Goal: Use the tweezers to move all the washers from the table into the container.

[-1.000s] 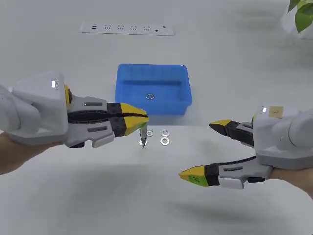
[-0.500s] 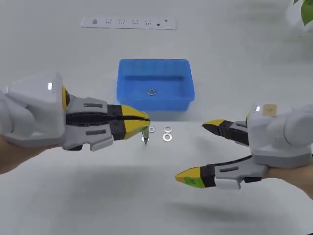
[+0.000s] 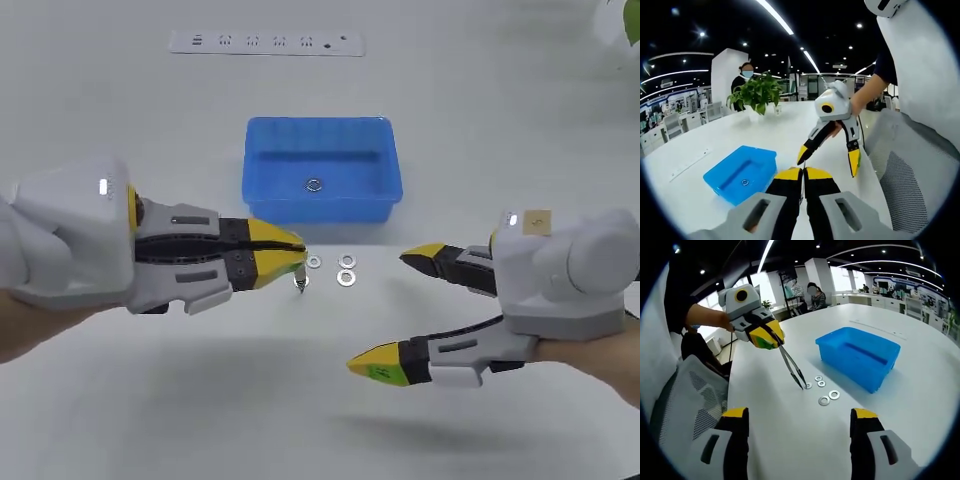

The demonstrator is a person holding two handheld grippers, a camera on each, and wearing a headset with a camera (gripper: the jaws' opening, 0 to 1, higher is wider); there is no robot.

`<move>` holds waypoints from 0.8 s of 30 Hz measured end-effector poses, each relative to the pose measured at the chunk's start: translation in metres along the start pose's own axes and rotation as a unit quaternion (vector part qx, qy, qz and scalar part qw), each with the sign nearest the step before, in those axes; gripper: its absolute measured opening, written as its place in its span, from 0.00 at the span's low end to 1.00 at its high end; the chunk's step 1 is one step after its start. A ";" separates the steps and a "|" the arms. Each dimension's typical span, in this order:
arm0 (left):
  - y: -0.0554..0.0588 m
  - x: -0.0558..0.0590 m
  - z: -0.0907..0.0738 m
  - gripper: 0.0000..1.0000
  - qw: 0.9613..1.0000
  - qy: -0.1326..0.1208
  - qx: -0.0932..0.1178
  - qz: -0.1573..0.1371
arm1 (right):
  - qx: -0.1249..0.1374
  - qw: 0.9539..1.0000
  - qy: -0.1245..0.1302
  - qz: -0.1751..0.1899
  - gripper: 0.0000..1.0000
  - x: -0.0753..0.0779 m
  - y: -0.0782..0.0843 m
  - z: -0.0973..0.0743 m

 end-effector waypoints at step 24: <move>0.000 -0.009 0.006 0.05 0.998 0.058 -0.016 0.020 | -0.007 0.997 -0.053 -0.056 0.74 -0.016 -0.025 0.029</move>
Point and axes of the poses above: the centre of the closed fingertips' face, and the gripper's own axes: z roughly forward along the fingers, x roughly to its right, y roughly out of its underside, the point moved 5 cm from there along -z, roughly backward along the fingers, and after that the axes turned 11 degrees about -x, right-handed, at the moved point
